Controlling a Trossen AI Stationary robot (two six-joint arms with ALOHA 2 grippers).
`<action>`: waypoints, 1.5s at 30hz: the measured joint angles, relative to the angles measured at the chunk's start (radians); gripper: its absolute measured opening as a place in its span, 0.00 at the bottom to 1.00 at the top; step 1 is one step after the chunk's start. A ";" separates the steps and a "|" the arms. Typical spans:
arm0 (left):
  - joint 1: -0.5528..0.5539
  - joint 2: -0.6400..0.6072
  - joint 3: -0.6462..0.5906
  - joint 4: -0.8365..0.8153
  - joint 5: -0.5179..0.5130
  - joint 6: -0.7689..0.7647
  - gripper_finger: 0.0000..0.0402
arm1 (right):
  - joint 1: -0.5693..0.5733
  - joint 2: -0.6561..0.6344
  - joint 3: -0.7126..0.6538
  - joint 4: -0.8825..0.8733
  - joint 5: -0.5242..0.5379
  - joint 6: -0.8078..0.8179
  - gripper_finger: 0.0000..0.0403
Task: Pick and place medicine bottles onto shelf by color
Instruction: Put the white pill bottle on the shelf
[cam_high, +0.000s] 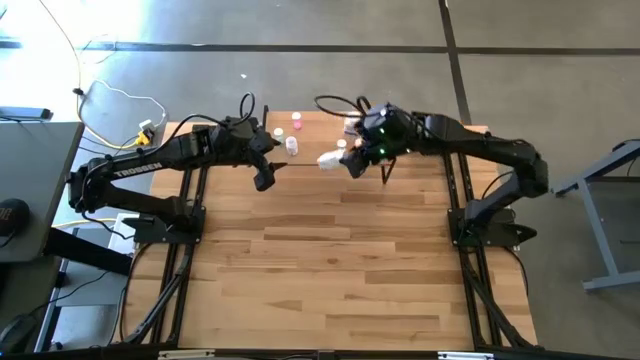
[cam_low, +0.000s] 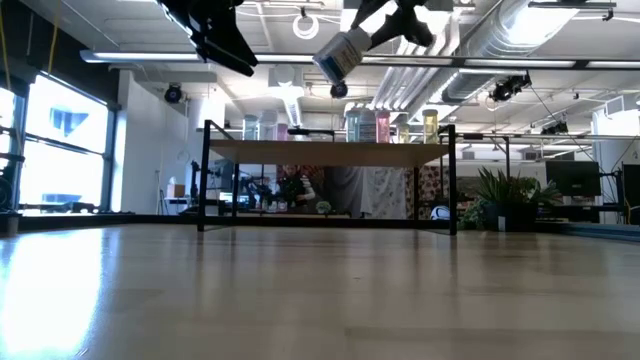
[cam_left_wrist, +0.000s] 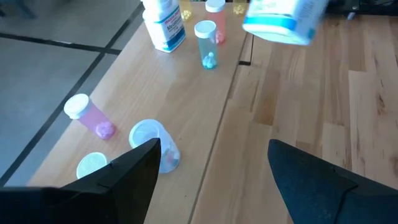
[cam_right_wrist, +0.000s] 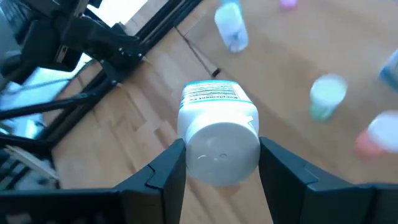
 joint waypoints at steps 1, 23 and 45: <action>0.000 0.000 0.000 0.000 0.000 0.000 0.71 | -0.010 0.019 0.035 -0.023 0.000 -0.035 0.38; 0.000 0.000 0.000 0.001 -0.003 0.003 0.71 | -0.131 0.483 0.636 -0.374 -0.003 -0.744 0.38; -0.008 0.196 0.000 0.259 0.088 -0.005 0.71 | -0.135 0.527 0.634 -0.399 0.016 -0.851 0.38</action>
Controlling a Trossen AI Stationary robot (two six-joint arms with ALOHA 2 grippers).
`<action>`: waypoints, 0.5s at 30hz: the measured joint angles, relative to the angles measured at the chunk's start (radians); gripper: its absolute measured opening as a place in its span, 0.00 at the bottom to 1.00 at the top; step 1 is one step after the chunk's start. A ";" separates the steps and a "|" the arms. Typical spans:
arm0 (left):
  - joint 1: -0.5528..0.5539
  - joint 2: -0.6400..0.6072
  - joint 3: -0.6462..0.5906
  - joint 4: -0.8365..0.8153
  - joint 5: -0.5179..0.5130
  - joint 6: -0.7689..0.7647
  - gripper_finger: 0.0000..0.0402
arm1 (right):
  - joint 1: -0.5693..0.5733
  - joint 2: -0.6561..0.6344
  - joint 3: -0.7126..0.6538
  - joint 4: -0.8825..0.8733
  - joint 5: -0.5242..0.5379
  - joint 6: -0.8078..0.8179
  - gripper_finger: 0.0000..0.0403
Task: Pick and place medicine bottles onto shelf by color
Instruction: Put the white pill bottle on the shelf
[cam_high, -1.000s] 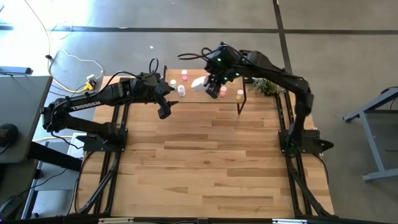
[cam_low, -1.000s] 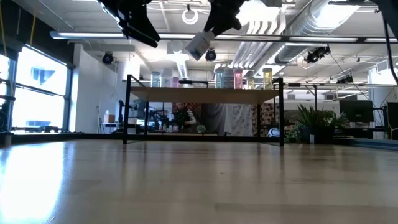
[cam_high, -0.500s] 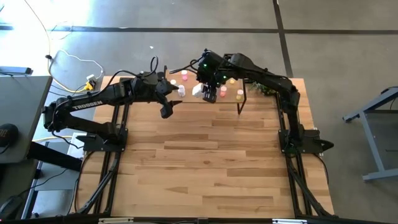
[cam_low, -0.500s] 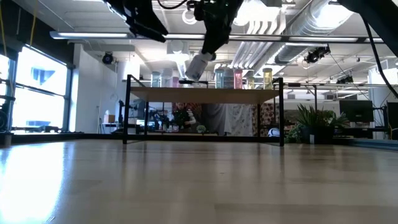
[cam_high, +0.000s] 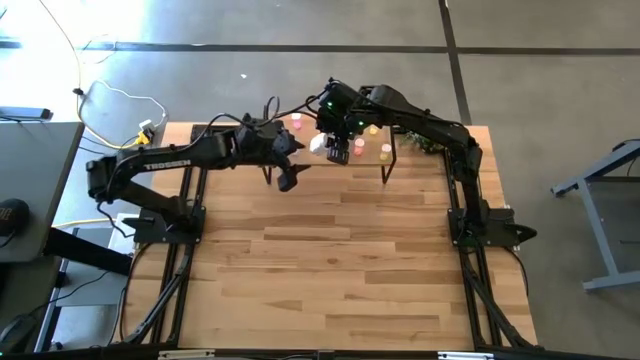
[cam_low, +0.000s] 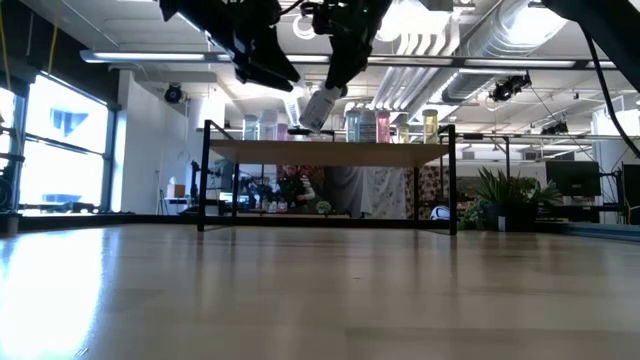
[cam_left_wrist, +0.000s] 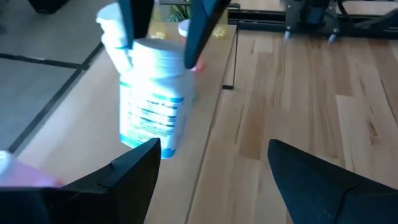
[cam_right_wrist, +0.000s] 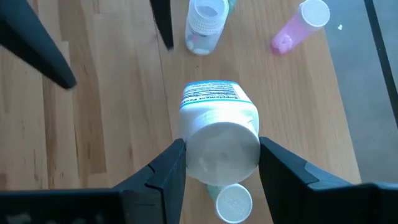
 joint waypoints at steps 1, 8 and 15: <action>-0.004 0.008 0.000 0.007 0.000 0.002 0.71 | 0.000 0.000 0.000 0.000 0.000 0.000 0.38; -0.023 0.057 0.000 0.032 -0.037 0.007 0.71 | 0.000 0.000 0.000 0.000 0.000 0.000 0.38; -0.022 0.088 0.000 0.085 -0.065 0.004 0.71 | 0.000 0.000 -0.001 -0.001 -0.018 0.001 0.38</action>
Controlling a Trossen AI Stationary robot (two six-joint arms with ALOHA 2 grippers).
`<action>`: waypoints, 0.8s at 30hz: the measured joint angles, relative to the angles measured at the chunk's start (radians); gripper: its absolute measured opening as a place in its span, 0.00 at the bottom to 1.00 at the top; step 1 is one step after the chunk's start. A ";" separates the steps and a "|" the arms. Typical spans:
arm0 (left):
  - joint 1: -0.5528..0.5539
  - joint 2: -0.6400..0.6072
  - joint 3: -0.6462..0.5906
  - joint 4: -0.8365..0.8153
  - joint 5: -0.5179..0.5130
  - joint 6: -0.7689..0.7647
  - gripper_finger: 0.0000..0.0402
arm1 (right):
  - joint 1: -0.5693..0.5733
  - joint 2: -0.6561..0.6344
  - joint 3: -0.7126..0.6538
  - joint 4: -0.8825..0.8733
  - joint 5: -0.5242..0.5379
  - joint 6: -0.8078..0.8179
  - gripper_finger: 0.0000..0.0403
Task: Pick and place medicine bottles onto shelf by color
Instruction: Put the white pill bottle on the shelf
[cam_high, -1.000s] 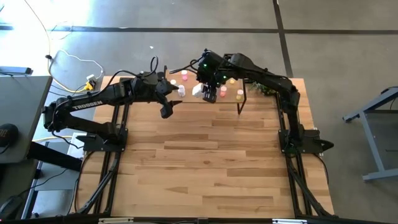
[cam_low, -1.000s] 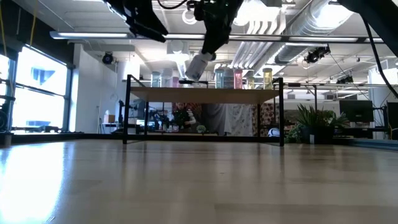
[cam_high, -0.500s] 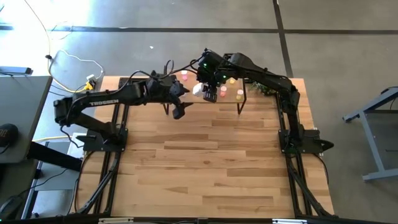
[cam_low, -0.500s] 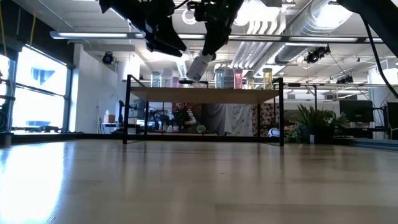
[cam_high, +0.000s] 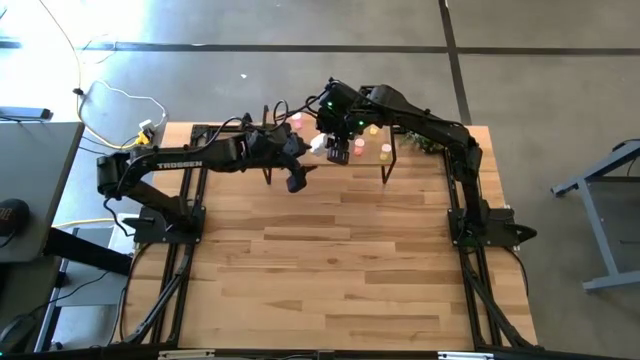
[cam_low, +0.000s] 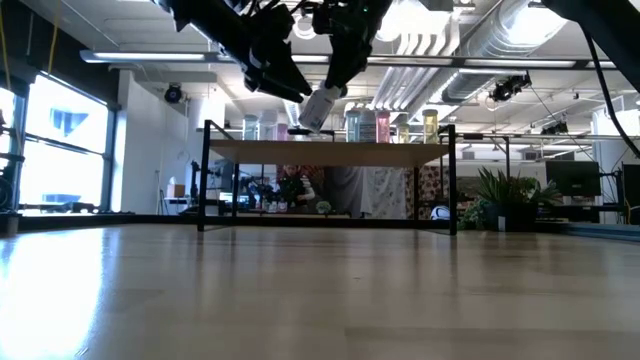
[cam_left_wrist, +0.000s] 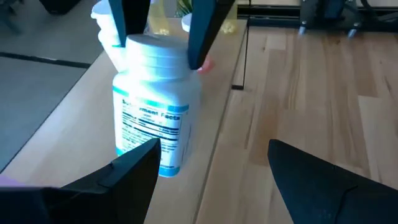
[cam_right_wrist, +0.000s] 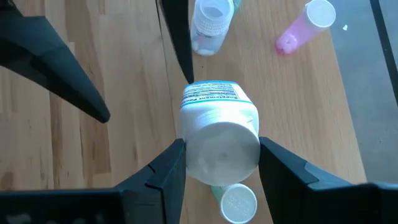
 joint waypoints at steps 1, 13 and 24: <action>0.000 0.004 0.000 0.001 0.000 -0.004 0.71 | 0.000 0.000 0.000 0.000 0.000 0.001 0.38; 0.000 0.047 0.000 -0.004 -0.004 -0.025 0.71 | -0.002 0.000 -0.001 -0.001 0.000 0.002 0.38; 0.001 0.047 0.000 -0.003 -0.007 -0.025 0.71 | 0.001 0.000 -0.001 0.056 0.000 0.030 0.38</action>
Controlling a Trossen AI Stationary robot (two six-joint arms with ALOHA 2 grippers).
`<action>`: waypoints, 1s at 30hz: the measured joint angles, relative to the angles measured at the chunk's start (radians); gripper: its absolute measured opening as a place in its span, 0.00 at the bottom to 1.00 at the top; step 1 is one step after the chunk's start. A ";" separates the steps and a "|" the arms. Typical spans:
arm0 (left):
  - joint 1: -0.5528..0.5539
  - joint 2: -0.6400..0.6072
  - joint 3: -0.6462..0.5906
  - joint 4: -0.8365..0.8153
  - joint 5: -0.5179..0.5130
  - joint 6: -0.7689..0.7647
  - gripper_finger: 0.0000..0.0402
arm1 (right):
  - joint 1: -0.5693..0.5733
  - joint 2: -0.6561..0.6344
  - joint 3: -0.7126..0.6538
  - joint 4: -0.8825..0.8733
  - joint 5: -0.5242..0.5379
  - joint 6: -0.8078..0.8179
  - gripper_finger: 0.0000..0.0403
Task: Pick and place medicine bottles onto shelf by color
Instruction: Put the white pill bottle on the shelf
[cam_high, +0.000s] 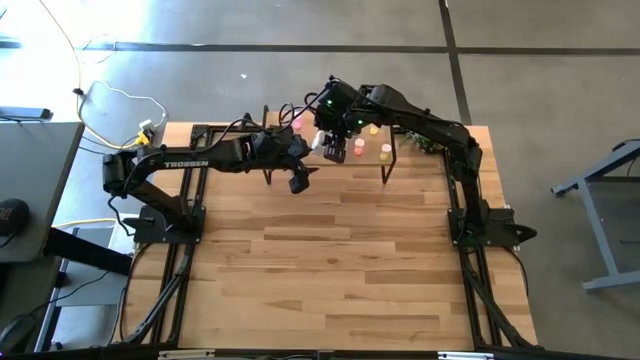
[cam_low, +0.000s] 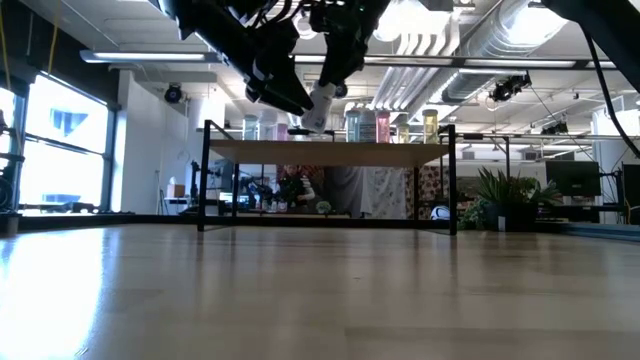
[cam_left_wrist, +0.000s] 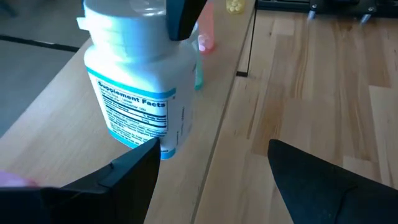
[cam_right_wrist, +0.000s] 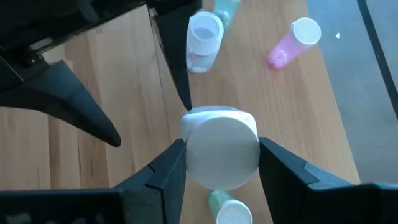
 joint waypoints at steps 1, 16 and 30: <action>0.000 0.000 0.000 0.000 0.000 0.000 0.71 | 0.002 0.002 0.000 0.003 0.002 0.003 0.38; -0.003 -0.017 0.000 0.000 0.007 0.002 0.71 | -0.002 0.034 0.000 -0.007 0.042 0.057 0.38; -0.003 -0.094 0.000 -0.003 -0.007 0.002 0.71 | -0.017 0.034 0.000 -0.023 0.045 0.023 0.38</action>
